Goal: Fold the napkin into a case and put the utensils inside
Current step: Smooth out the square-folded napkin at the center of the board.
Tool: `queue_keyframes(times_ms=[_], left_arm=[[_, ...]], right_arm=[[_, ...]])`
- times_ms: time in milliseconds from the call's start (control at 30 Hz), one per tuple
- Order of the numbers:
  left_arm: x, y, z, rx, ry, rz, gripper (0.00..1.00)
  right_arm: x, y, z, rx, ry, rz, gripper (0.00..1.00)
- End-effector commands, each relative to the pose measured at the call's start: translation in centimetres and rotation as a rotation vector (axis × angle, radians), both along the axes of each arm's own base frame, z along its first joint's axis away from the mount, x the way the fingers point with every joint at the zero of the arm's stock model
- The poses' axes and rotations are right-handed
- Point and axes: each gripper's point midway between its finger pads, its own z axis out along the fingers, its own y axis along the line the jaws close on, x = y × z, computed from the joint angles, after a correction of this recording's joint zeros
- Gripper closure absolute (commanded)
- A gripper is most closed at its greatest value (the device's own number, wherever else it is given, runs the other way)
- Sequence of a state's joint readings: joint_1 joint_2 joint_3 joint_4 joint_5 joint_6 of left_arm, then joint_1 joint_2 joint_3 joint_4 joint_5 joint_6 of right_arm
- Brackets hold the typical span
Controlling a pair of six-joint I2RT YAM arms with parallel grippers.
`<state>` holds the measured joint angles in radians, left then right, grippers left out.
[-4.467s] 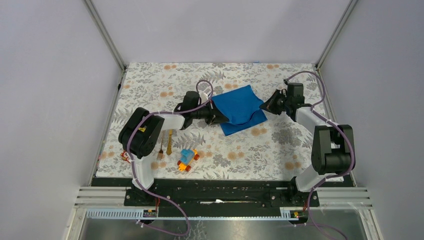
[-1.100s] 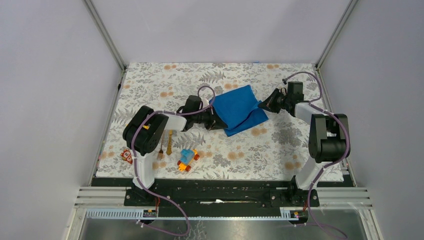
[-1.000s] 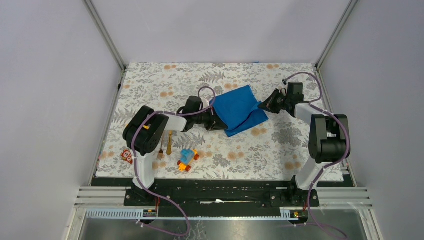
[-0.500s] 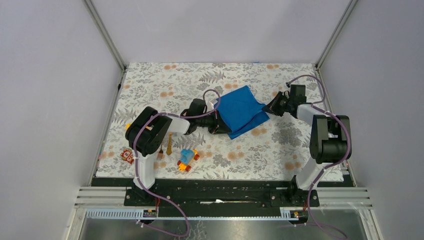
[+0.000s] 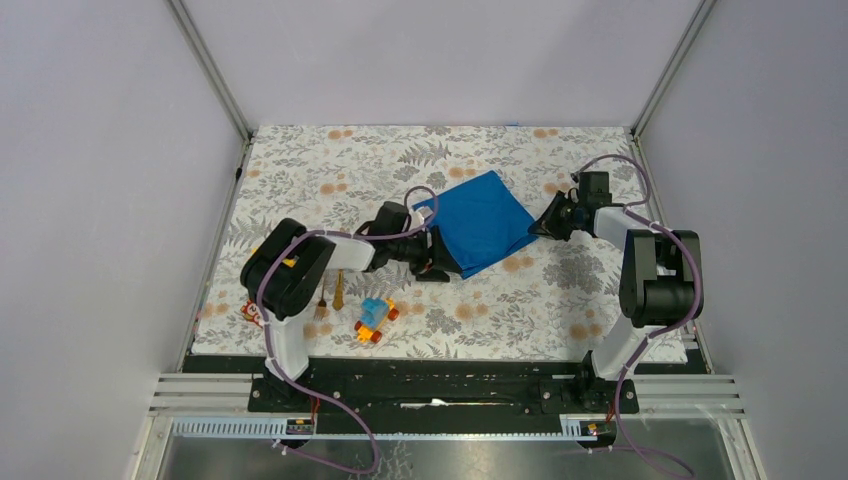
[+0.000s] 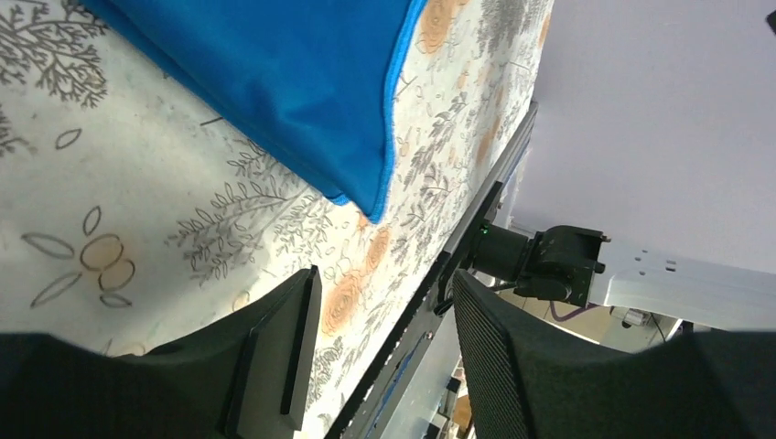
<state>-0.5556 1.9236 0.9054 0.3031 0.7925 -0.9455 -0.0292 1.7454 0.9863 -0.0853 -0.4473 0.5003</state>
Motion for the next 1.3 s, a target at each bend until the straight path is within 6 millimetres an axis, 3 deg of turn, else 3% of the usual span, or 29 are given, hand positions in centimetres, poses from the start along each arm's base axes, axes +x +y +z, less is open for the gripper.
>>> queue_keyframes(times_ms=[0, 67, 200, 267, 367, 500, 633, 767, 900, 1000, 1133, 1200, 1267], left_arm=[[1.2, 1.7, 3.0, -0.020, -0.079, 0.014, 0.42], [2.2, 2.7, 3.9, -0.034, -0.088, 0.050, 0.42], [3.9, 2.5, 4.8, -0.045, -0.080, 0.076, 0.36], [4.9, 2.6, 3.7, -0.010, -0.030, 0.136, 0.34], [6.4, 3.0, 1.4, 0.068, 0.041, 0.226, 0.33], [8.9, 2.8, -0.1, 0.117, 0.016, 0.279, 0.40], [10.7, 2.7, -1.2, 0.149, -0.036, 0.285, 0.45], [11.1, 3.6, -3.7, 0.261, -0.062, 0.244, 0.50], [11.3, 5.6, -4.8, 0.384, -0.097, 0.177, 0.53], [11.1, 7.6, -3.9, 0.473, -0.134, 0.128, 0.47], [10.1, 10.2, -0.1, 0.550, -0.237, 0.133, 0.32], [10.0, 10.8, 2.2, 0.523, -0.274, 0.157, 0.30], [10.7, 10.0, 4.6, 0.427, -0.298, 0.176, 0.31]], right_arm=[[-0.1, -1.5, 1.4, -0.102, -0.001, 0.015, 0.83], [-0.5, -2.1, 1.9, -0.141, 0.011, 0.018, 0.80], [0.1, -2.5, 2.5, -0.161, 0.002, 0.010, 0.61], [0.9, -2.3, 2.4, -0.152, 0.004, 0.015, 0.42], [2.7, -2.1, 1.5, -0.139, 0.012, 0.041, 0.32], [3.5, -1.4, -0.6, -0.096, 0.034, 0.059, 0.34], [2.1, -0.7, -1.9, -0.054, 0.051, 0.056, 0.48], [-0.6, 0.5, -2.5, 0.021, 0.077, 0.027, 0.66], [-4.8, 2.9, -2.0, 0.055, 0.098, 0.022, 0.71], [-5.8, 2.3, -0.8, 0.019, 0.070, -0.011, 0.55], [-5.5, -0.3, 1.2, -0.179, 0.048, 0.039, 0.35], [-4.1, 0.5, 2.9, -0.165, -0.006, 0.093, 0.26], [-2.5, 3.9, 4.6, -0.050, -0.065, 0.193, 0.20]])
